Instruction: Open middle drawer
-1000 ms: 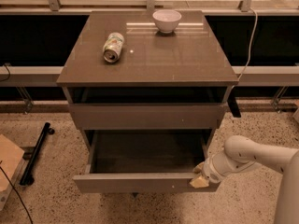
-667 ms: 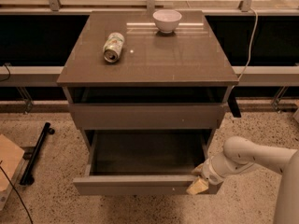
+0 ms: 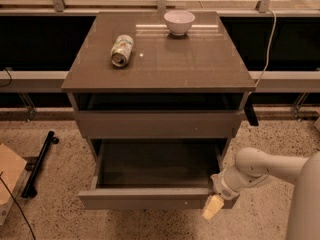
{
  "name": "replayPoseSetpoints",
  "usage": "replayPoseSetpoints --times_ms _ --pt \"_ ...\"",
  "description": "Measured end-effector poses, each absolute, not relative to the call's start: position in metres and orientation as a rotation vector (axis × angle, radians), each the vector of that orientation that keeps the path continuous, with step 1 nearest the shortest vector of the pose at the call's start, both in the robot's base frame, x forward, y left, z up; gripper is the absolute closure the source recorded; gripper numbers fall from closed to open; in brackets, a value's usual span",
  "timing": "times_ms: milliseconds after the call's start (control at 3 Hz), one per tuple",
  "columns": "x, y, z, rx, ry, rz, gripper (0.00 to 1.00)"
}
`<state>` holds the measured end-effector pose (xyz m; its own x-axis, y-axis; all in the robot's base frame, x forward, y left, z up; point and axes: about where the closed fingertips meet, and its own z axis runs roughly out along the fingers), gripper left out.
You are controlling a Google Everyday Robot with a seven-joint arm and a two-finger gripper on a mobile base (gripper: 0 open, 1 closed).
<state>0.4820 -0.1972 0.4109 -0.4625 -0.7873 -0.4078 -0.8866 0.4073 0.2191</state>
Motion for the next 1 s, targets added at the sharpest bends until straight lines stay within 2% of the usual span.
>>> replayPoseSetpoints --times_ms 333,667,1000 --pt "0.472 -0.197 0.405 -1.493 2.450 0.616 0.00" --pt "0.462 -0.194 0.402 -1.536 2.453 0.646 0.16" --pt "0.462 -0.194 0.402 -1.536 2.453 0.646 0.39"
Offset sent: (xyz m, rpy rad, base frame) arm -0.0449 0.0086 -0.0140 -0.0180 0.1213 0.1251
